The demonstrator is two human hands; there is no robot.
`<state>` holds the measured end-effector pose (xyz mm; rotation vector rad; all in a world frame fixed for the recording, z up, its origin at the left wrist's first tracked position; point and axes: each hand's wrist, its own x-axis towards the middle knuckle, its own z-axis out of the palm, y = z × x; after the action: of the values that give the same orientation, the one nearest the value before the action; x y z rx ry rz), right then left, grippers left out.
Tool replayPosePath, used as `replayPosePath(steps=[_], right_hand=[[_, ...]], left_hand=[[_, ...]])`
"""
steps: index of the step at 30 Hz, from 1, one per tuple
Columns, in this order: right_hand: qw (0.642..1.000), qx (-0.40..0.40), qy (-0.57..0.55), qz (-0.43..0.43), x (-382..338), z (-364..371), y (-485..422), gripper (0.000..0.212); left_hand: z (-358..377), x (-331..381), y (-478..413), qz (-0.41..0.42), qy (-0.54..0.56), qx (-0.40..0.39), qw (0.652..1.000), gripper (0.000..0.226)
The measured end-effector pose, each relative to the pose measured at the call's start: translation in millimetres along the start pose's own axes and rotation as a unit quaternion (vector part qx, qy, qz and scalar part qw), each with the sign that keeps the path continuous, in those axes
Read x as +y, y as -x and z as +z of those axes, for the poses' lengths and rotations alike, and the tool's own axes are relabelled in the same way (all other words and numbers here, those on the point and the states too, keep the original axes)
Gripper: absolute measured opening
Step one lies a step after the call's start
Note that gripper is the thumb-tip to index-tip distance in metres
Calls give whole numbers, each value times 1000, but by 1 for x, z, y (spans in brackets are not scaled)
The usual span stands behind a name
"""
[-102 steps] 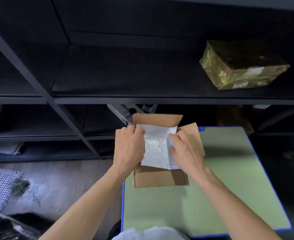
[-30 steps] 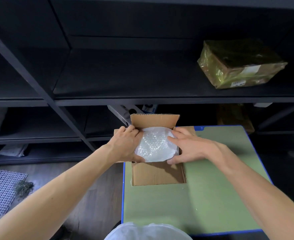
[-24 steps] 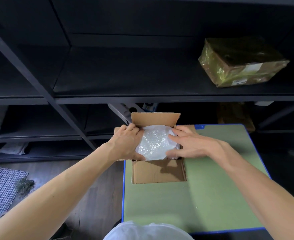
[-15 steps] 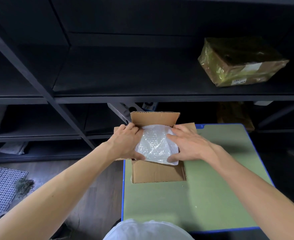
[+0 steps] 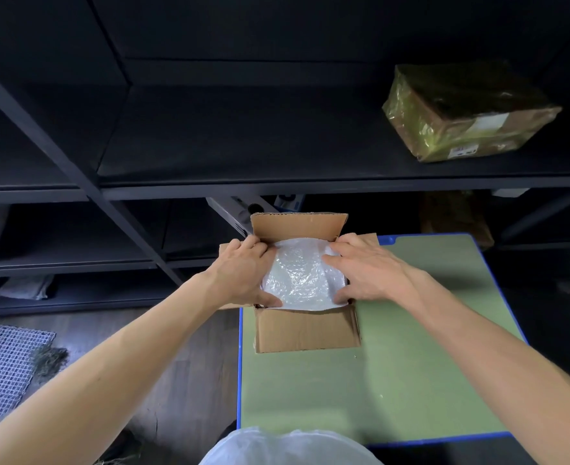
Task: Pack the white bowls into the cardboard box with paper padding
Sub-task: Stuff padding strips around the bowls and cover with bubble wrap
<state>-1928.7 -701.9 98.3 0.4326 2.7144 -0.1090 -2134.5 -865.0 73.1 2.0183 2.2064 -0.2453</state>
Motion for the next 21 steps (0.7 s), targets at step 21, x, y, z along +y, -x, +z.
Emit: replayPosePath(steps=[21], right_hand=[[993,50,102,-13,-5,4,3,92]], left_hand=[[-6,2,3,31,-81,39,995,102]])
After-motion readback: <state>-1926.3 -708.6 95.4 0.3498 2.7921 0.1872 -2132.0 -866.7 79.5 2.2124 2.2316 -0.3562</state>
